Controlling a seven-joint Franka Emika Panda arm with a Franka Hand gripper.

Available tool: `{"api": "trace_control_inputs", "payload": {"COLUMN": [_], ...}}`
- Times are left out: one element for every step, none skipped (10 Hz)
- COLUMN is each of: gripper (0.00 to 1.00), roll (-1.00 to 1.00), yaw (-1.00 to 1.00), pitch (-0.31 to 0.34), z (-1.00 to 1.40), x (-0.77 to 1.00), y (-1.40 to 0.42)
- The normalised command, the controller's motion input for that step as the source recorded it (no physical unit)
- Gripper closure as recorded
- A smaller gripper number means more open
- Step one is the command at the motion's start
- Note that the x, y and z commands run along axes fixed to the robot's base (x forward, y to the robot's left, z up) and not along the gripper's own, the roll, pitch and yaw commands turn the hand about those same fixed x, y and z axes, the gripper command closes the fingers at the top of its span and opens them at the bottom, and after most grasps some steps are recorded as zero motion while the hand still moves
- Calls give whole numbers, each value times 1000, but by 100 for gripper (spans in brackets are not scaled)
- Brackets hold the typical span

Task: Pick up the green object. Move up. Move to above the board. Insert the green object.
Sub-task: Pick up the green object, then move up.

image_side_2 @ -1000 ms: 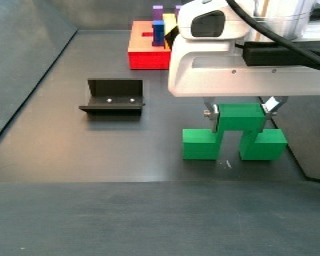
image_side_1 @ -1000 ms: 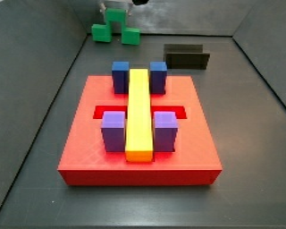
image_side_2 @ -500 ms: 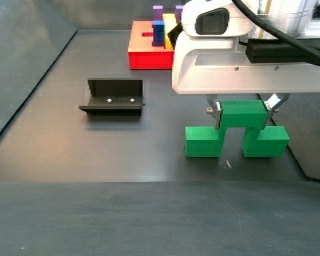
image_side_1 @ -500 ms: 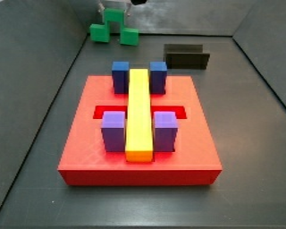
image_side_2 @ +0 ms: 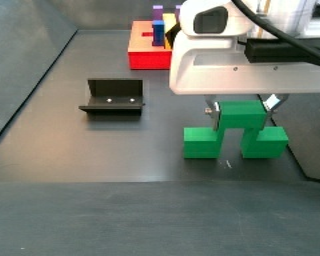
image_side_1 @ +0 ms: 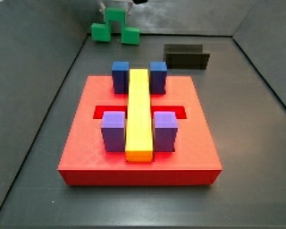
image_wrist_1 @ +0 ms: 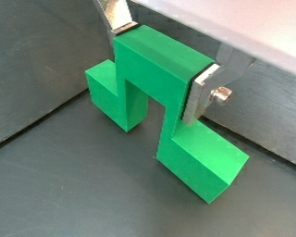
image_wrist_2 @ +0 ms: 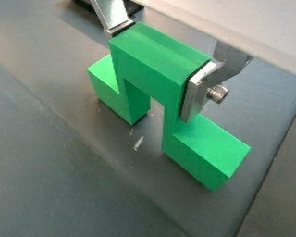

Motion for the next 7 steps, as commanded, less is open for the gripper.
{"api": "trace_control_inputs", "payload": {"gripper": [100, 100, 100, 100, 100, 100, 100], "roll": [0, 0, 0, 0, -7, 23, 80], "yaw": [0, 0, 0, 0, 14, 11, 16], "pitch": [0, 0, 0, 0, 17, 68, 67], "z": [0, 0, 0, 833, 793, 591, 322], "x": [0, 0, 0, 0, 16, -25, -11], "y": [0, 0, 0, 0, -89, -80, -34]}}
